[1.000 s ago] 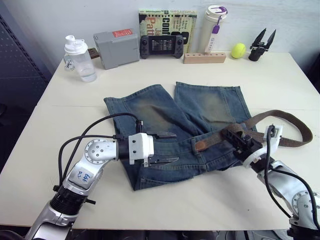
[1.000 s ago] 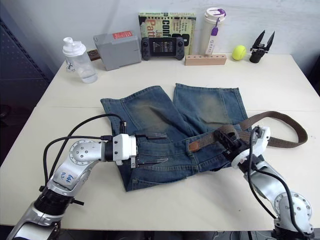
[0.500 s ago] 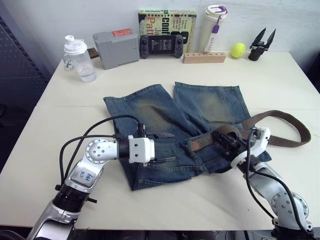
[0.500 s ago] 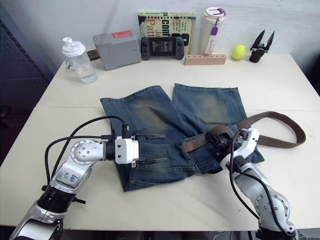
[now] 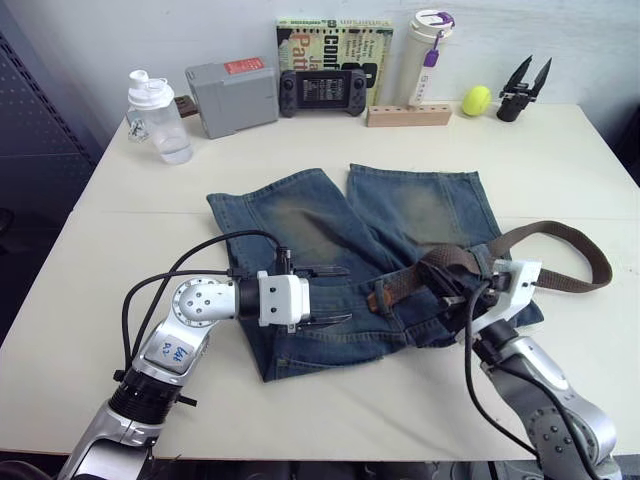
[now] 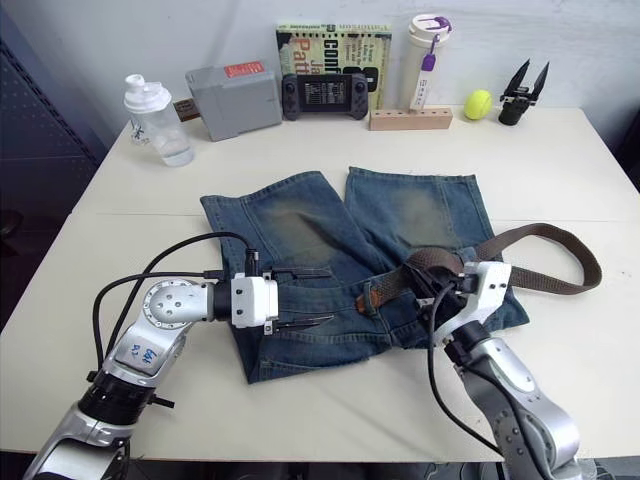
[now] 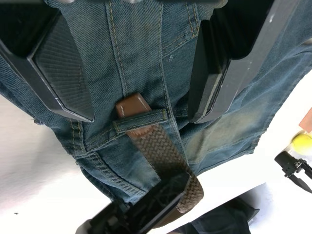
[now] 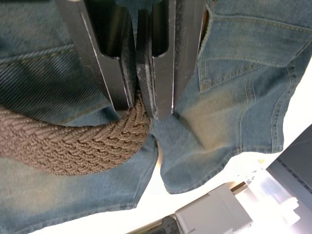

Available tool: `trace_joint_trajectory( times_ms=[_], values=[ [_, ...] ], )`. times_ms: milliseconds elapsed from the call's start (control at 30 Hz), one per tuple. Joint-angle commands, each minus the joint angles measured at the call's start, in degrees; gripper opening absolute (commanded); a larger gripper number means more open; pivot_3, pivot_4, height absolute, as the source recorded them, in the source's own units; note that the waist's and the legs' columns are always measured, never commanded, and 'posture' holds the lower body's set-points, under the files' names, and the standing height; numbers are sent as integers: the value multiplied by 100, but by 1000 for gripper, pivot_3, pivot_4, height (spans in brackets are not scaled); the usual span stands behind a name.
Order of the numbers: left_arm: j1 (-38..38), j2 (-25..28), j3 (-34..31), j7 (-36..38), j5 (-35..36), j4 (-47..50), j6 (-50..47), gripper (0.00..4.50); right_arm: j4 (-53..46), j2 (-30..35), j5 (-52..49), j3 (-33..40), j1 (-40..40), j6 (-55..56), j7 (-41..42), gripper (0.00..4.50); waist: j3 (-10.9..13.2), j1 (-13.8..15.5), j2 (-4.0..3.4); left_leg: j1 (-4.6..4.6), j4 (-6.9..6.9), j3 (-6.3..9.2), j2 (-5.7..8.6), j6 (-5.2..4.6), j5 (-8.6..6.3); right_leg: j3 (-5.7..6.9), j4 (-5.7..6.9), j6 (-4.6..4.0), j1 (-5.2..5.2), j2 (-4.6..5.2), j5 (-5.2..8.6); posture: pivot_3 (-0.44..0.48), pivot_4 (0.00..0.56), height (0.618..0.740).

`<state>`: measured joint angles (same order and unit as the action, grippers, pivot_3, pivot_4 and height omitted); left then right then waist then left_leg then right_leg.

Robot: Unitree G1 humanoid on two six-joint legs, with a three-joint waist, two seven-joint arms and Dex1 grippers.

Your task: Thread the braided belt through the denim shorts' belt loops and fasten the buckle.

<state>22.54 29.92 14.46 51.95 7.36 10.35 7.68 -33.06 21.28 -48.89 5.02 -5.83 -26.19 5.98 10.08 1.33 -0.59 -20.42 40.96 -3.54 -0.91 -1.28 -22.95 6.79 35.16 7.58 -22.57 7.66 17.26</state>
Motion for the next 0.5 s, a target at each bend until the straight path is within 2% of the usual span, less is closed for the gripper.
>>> trace_joint_trajectory(
  times_ms=[33,133,200,367,500],
  values=[
    [94,-20,-101,-20,-4,41,104,3351,-97,-243,150,-219,-93,-26,37,0,0,0,0,0,0,0,0,0,0,0,0,0,0,0,0,0,150,731],
    [133,24,-25,65,-120,-68,250,3351,113,-457,94,-312,-35,-443,-220,0,0,-1,0,1,1,0,-1,0,0,0,1,0,0,-1,0,0,150,731],
    [213,168,127,192,-490,-327,836,3351,301,-666,-198,-216,26,-756,-447,0,0,1,0,1,1,0,0,1,0,0,3,0,0,0,0,0,150,731],
    [507,392,381,253,-1200,-778,2063,3351,719,-1126,-1768,361,257,-1491,-1298,0,-1,-6,-1,5,-1,-3,-1,1,1,1,3,-1,2,-4,0,0,150,731],
    [778,231,411,-285,-1834,-1245,2767,3351,928,-1097,-2681,557,347,-1854,-1650,0,-1,-12,0,8,-2,-3,-2,1,0,-2,4,-1,4,-4,0,0,150,731]
  ],
)
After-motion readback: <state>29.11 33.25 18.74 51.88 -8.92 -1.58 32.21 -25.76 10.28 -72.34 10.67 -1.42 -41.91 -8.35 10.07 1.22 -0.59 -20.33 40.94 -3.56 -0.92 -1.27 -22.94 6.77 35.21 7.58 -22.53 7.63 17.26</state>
